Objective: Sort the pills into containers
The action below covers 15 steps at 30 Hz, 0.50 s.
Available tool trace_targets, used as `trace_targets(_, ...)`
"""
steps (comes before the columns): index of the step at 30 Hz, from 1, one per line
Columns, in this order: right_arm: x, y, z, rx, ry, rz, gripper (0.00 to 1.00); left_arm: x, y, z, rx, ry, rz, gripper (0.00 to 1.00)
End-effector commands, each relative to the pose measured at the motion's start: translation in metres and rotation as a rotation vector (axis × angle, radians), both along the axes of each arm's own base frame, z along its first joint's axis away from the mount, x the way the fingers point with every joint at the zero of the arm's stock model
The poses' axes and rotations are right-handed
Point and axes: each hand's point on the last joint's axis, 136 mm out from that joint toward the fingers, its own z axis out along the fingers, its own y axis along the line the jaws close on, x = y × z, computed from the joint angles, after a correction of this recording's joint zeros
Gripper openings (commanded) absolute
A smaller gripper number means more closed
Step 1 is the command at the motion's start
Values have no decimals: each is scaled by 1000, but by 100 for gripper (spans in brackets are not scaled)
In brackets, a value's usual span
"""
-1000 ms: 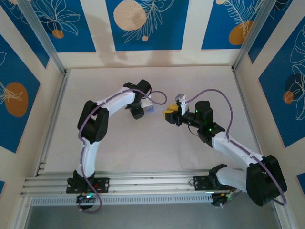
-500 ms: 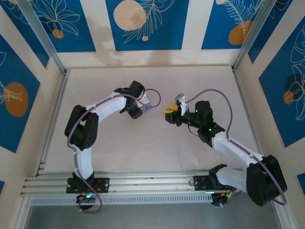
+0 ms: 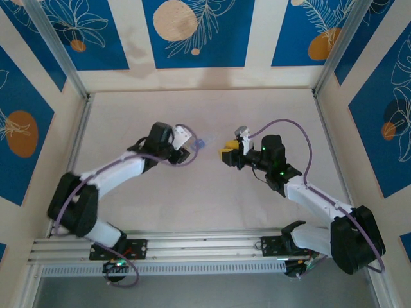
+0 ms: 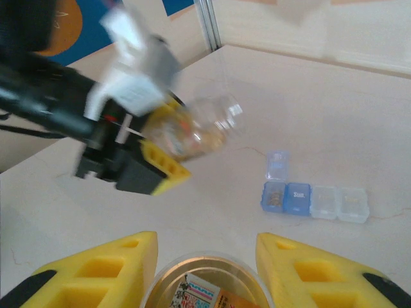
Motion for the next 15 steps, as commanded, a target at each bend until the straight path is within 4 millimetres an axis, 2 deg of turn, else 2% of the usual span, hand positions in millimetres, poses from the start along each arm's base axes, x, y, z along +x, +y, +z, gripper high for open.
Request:
trace_targets(1, -4, 6, 14, 37, -15, 28, 0, -22, -18, 113, -437, -417, -110, 0)
trace_targets(3, -6, 7, 17, 40, -27, 33, 0, -49, -4, 145, -568, -578, -127, 0)
trace_targets(5, -8, 7, 20, 47, -50, 32, 0, -71, 8, 166, -634, -695, -149, 0)
trace_targets(8, -10, 9, 21, 58, -69, 46, 0, -89, 15, 182, -666, -781, -176, 0)
trace_targets(12, -13, 13, 15, 58, -56, 63, 0, -90, 17, 187, -659, -795, -173, 0)
trace_targets(15, -15, 14, 13, 51, -56, 66, 0, -76, 22, 177, -616, -738, -94, 0)
